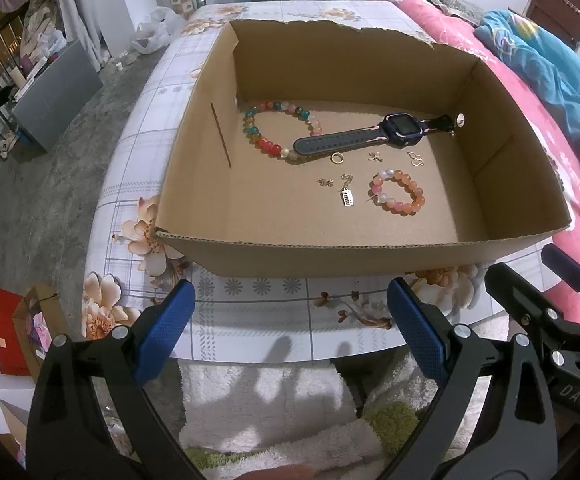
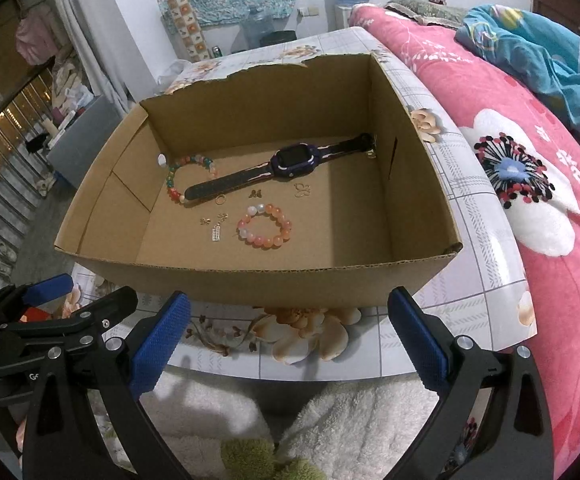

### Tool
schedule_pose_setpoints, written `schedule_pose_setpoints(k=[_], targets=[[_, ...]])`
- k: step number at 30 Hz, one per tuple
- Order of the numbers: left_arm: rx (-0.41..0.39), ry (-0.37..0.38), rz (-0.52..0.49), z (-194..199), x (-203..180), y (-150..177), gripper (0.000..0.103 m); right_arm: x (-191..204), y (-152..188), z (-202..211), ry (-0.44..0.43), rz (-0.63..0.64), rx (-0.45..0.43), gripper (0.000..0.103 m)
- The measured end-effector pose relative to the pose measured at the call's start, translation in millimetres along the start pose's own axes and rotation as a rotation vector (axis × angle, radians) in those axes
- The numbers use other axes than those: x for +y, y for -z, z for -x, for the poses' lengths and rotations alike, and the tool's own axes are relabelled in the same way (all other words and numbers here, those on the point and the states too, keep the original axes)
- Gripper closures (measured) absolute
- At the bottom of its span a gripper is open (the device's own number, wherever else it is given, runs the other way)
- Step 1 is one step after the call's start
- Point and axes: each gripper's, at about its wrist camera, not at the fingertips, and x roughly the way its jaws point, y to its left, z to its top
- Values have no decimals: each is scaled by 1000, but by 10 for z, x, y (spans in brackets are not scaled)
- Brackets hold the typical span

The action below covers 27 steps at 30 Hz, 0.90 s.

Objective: Organize jewelry

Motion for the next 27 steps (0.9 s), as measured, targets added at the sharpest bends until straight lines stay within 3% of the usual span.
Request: schedule_pose_setpoints(k=[27], targets=[[-4, -5, -1, 5, 20, 4, 10, 12, -13, 23, 7, 2, -4, 7]])
